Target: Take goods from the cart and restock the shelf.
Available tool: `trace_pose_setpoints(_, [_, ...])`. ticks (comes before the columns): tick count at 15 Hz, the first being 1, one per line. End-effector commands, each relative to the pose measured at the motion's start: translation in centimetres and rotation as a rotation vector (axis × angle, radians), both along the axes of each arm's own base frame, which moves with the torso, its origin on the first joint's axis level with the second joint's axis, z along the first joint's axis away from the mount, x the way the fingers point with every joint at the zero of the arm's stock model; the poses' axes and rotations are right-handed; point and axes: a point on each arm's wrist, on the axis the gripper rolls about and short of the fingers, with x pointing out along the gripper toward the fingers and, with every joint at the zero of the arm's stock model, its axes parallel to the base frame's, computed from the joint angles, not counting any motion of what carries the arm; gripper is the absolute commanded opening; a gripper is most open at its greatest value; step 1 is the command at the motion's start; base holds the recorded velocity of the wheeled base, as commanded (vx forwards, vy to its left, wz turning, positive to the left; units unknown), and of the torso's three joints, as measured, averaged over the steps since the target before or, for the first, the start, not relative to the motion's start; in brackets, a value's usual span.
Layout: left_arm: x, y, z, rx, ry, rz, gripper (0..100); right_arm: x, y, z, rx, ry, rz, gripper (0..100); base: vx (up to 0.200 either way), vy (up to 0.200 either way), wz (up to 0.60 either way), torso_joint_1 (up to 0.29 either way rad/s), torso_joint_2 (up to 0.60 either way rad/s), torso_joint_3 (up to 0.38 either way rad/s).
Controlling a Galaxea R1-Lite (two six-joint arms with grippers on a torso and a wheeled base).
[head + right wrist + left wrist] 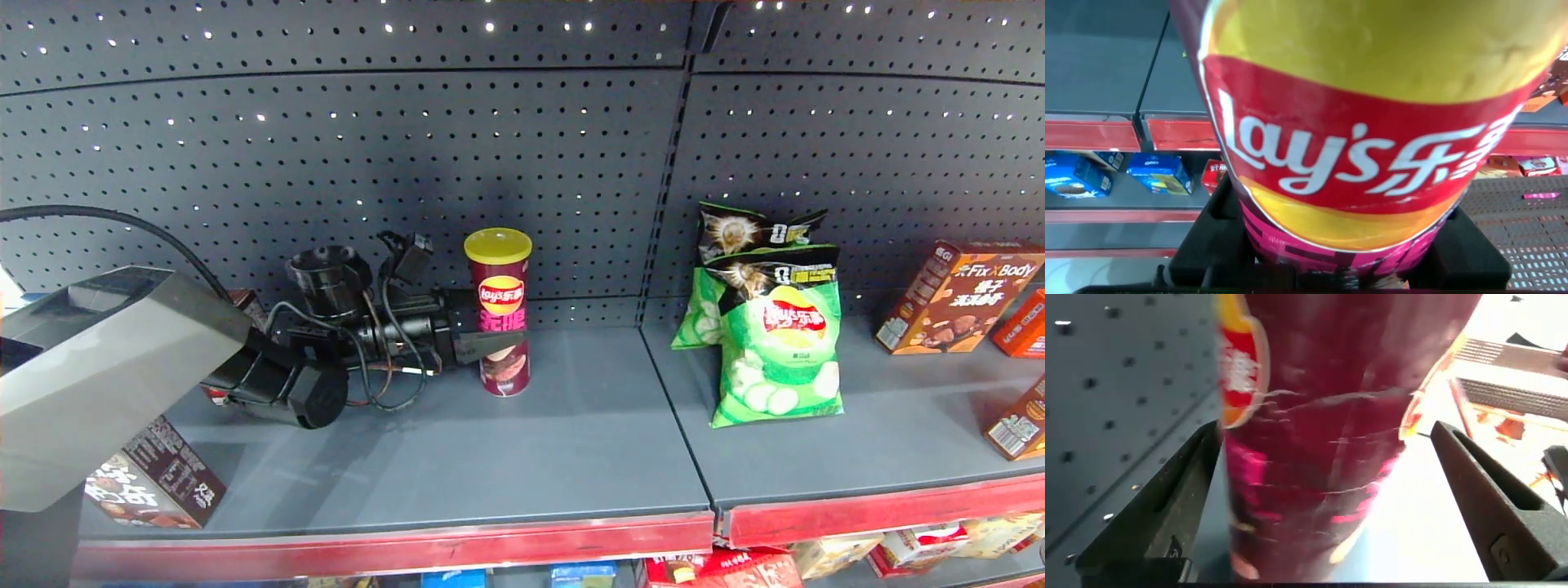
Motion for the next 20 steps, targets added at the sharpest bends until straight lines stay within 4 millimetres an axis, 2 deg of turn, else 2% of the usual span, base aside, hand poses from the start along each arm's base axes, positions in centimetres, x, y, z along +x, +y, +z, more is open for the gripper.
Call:
trace_pose_setpoints(1, [-0.08,-0.25,0.14,-0.002,-0.003,0.008,100,0.03,0.0,0.0,0.0,0.001,0.0,0,0.0,0.0,0.0,0.0,0.0,0.0])
trace_pose_setpoints(10, [-0.25,-0.19,-0.07,0.0,0.006,0.022,100,0.04,0.0,-0.09,0.0,0.004,0.0,0,0.0,0.0,0.0,0.0,0.0,0.0])
trace_pose_setpoints(11, [-0.25,-0.19,-0.1,0.001,0.009,0.022,0,0.04,0.0,-0.09,0.0,0.004,0.0,0,0.0,0.0,0.0,0.0,0.0,0.0])
trace_pose_setpoints(18, [-0.53,-0.19,-0.52,0.004,0.027,0.019,0,0.05,0.0,-0.17,0.0,0.008,0.0,0,0.0,0.0,0.0,0.0,0.0,0.0])
trace_pose_setpoints(20, [-0.94,-0.1,0.05,0.002,0.02,0.019,0,0.03,0.0,-0.04,0.0,0.003,0.0,0,0.0,0.0,0.0,0.0,0.0,0.0])
